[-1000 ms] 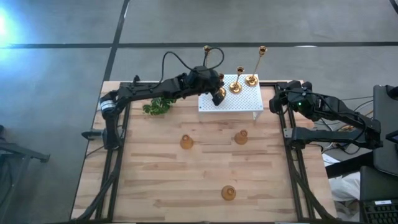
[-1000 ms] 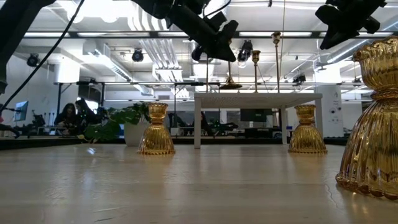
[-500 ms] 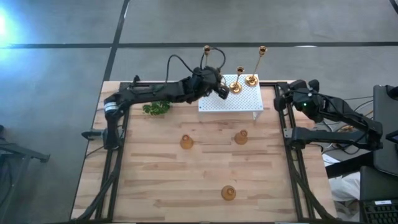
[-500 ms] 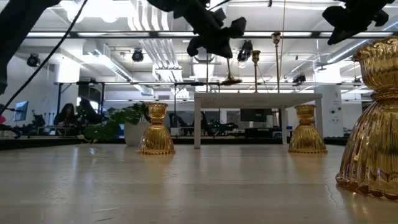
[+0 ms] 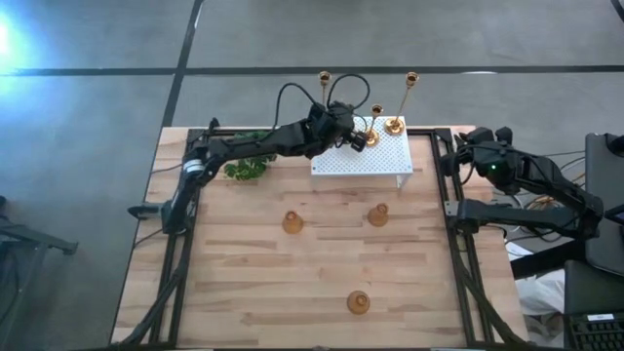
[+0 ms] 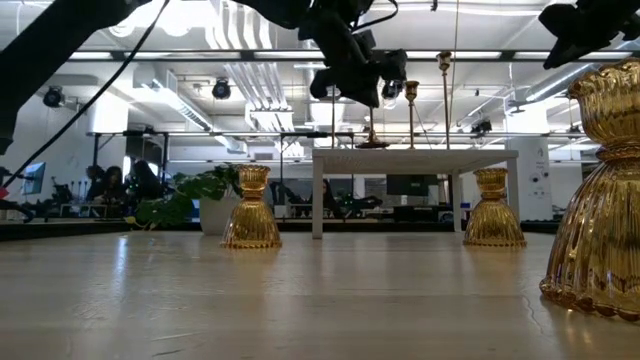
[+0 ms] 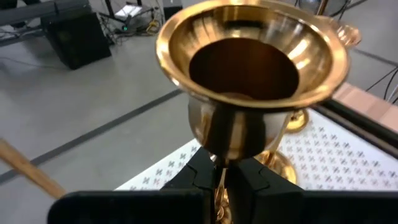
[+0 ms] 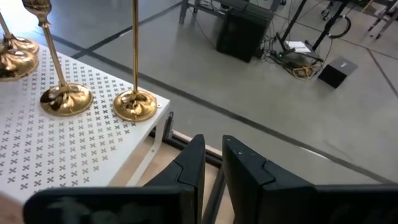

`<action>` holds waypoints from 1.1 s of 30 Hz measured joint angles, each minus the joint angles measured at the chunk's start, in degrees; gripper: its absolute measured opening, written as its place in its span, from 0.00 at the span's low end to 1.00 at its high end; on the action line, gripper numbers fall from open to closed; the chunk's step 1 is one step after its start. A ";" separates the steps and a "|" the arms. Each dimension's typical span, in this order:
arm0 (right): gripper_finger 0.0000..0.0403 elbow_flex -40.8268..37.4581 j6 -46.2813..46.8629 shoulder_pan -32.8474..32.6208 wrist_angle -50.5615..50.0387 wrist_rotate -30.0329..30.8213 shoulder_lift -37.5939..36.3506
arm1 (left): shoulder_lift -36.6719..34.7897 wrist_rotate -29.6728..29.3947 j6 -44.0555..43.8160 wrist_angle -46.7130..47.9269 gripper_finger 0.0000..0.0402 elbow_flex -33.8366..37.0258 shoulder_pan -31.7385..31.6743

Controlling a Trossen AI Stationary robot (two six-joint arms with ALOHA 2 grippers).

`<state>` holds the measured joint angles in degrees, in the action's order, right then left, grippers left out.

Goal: Pick & Place candle stick holders
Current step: Put the gold candle holder on the shelf

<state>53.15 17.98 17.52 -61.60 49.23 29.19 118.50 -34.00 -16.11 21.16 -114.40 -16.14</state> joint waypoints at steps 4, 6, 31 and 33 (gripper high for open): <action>0.13 0.00 -0.20 0.00 0.00 0.08 -0.37 | -0.20 -0.02 0.02 0.77 0.05 0.28 -0.04; 0.13 0.00 -0.44 0.00 0.00 0.07 -0.30 | -0.20 0.00 0.17 0.86 0.05 0.32 -0.04; 0.13 0.00 -1.09 0.00 0.06 -0.25 -0.31 | 1.14 2.05 1.55 -4.59 0.05 4.84 -0.86; 0.13 0.00 -1.09 0.00 0.06 -0.31 -0.31 | 1.14 2.23 1.53 -4.73 0.05 4.84 -0.98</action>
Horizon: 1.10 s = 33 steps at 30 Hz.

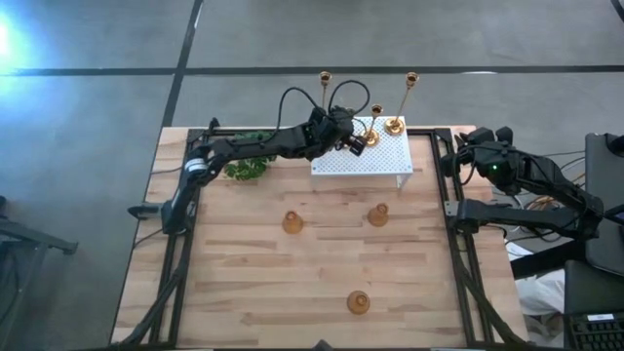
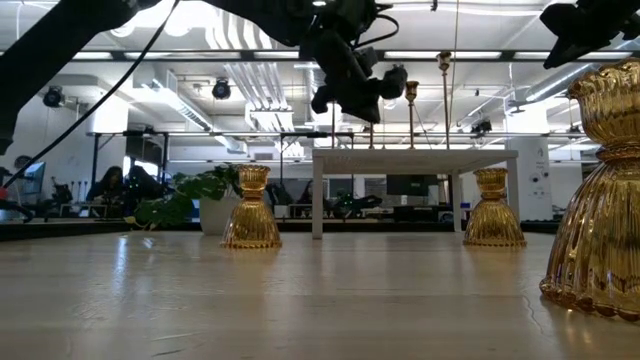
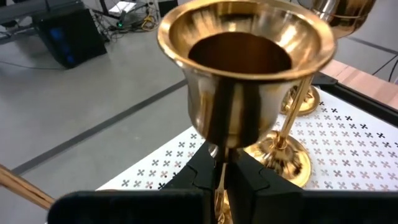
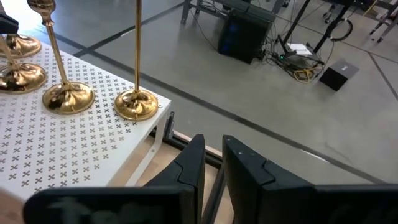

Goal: Pick & Place candle stick holders
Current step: Put the gold candle holder on the shelf, then put the top right orange glass candle holder on the shelf

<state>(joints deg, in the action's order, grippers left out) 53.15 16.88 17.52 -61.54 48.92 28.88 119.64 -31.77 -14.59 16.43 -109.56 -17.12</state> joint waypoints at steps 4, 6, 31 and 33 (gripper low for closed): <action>0.13 0.00 0.00 0.00 0.00 -0.03 0.00 | 0.00 0.63 0.00 0.06 0.05 0.00 -0.15; 0.13 0.00 0.00 0.00 0.00 -0.03 0.00 | 0.01 0.62 0.06 0.06 0.09 0.02 -0.17; 0.13 0.00 -0.42 0.00 0.00 -0.03 0.00 | 0.13 0.76 0.51 -0.09 0.37 0.15 -0.42; 0.13 0.00 -0.42 0.00 0.00 -0.03 0.00 | -0.10 0.99 0.50 0.15 0.40 0.15 -0.42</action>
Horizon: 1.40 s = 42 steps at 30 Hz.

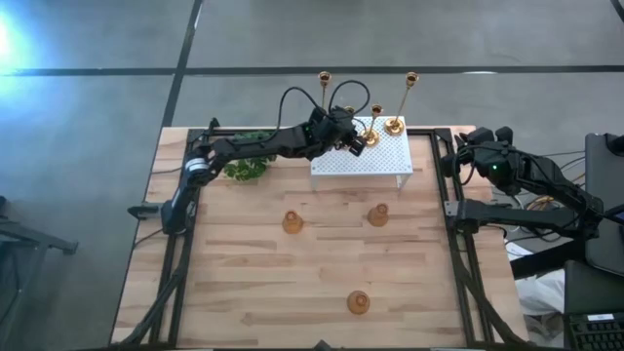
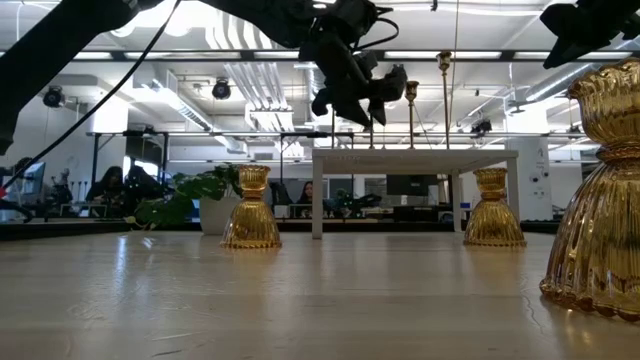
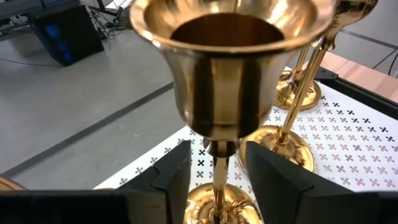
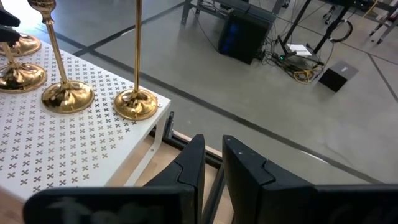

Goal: Pick & Place candle stick holders
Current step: Put the top right orange glass candle holder on the shelf

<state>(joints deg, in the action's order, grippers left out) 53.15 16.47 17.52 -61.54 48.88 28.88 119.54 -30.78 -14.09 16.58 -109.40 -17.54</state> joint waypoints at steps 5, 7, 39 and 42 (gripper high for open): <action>0.13 0.00 0.00 0.00 0.00 0.02 0.00 | -1.60 0.34 -0.80 3.25 0.44 -0.02 0.11; 0.13 0.00 0.00 0.02 0.02 0.02 0.00 | -2.55 0.39 -1.07 4.74 0.44 -0.07 0.13; 0.11 9.76 11.73 0.00 -1.65 -27.79 4.19 | -24.56 7.48 13.04 14.00 0.44 14.33 12.82; 0.07 15.55 12.98 -0.02 -6.10 -30.27 9.04 | -31.73 8.06 11.14 4.65 0.44 26.00 13.85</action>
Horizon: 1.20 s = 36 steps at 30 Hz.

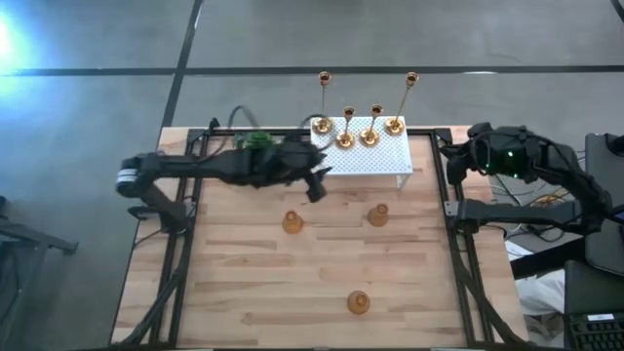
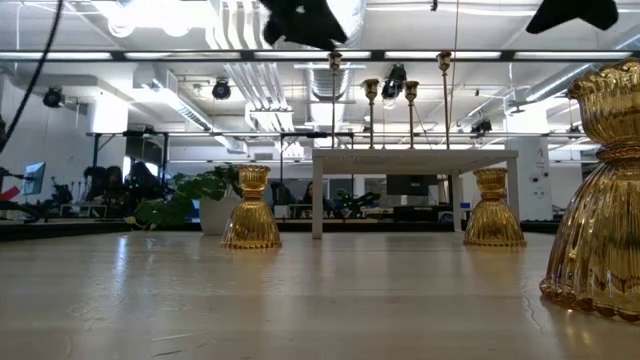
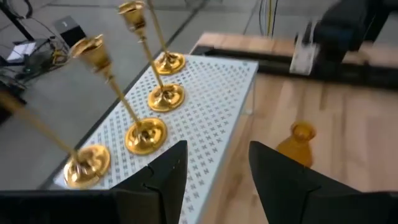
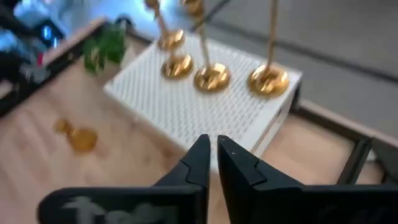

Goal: Pick & Place candle stick holders
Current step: Put the top right orange glass candle holder on the shelf

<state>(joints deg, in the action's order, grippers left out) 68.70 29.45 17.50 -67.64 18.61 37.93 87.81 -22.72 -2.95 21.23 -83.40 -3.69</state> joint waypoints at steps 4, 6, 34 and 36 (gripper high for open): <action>0.03 5.20 2.70 0.00 -7.33 -8.61 7.91 | -10.93 0.33 -4.60 -11.08 0.44 14.85 0.44; 0.02 6.02 3.56 -0.04 -10.95 -12.08 11.35 | -16.10 1.05 -5.58 -14.99 0.44 21.18 0.51; 0.02 0.52 48.45 -34.73 -7.67 -0.24 30.86 | -42.33 2.34 -2.02 -27.88 0.44 55.69 0.44; 0.02 0.10 48.76 -34.45 -6.14 -0.74 31.44 | -42.33 2.34 -2.02 -27.74 0.44 56.57 0.44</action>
<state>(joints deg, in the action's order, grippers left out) 68.79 78.21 -16.95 -73.78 17.87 69.37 45.47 -20.38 -4.97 -6.50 -26.83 -3.25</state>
